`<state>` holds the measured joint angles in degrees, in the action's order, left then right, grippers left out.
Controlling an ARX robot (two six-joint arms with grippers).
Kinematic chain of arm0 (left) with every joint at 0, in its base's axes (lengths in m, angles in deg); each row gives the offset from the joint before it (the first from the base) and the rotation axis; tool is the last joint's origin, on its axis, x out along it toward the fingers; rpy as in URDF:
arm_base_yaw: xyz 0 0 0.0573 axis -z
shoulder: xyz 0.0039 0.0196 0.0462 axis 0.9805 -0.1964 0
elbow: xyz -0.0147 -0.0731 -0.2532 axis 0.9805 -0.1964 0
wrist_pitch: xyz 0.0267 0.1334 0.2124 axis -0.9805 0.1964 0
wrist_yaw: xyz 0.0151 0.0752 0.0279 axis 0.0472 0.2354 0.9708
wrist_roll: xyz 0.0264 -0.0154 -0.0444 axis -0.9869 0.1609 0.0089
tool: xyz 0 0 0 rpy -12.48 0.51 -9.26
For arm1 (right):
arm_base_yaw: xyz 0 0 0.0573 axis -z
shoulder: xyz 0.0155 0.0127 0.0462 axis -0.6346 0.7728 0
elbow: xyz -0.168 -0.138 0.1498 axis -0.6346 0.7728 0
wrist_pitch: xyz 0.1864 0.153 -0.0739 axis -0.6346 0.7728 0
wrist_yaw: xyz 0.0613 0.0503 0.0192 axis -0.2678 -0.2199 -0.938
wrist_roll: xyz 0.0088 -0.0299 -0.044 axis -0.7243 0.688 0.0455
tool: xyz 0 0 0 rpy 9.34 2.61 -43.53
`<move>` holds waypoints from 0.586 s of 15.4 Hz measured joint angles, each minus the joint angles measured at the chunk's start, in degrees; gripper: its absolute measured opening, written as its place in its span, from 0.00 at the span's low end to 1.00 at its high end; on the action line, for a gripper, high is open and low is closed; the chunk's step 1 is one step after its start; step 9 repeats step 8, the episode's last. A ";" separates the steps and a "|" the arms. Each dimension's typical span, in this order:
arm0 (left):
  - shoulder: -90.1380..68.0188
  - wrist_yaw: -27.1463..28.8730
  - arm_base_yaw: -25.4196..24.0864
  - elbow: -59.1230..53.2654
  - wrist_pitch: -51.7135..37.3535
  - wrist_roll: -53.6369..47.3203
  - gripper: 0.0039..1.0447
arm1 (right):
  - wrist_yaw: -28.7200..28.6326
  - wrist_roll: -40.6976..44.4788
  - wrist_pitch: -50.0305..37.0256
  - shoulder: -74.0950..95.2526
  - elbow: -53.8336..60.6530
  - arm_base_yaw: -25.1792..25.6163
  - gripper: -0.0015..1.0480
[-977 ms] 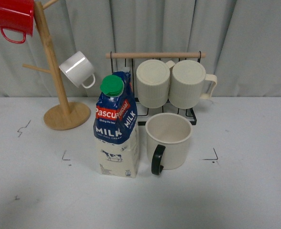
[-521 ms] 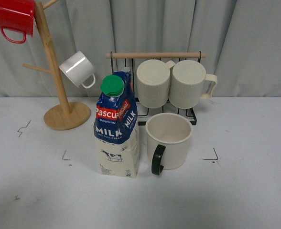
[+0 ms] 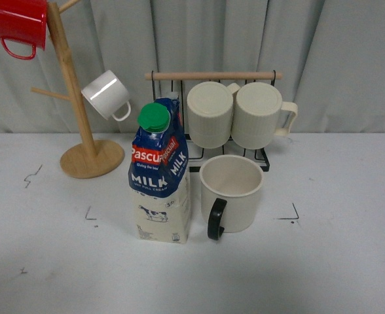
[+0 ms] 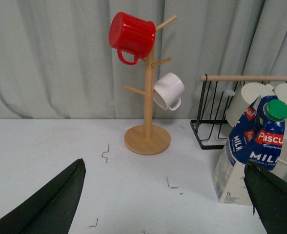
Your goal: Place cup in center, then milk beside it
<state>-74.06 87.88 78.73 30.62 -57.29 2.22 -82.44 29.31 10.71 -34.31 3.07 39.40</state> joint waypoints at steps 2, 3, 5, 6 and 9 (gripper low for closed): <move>0.00 0.00 0.00 0.00 0.00 -0.02 0.94 | 0.00 0.00 0.00 0.00 0.00 0.00 0.94; 0.00 0.02 0.00 0.00 0.00 0.00 0.94 | 0.00 0.00 0.00 0.00 0.00 0.00 0.94; 0.00 0.00 0.00 0.00 0.00 0.00 0.94 | 0.00 0.00 0.00 0.00 0.00 0.00 0.94; 0.00 0.00 0.00 0.00 0.00 0.00 0.94 | 0.00 0.00 0.00 0.00 0.00 0.00 0.94; 0.00 0.00 0.00 0.00 0.00 -0.02 0.94 | 0.00 0.00 0.00 0.00 0.00 0.00 0.94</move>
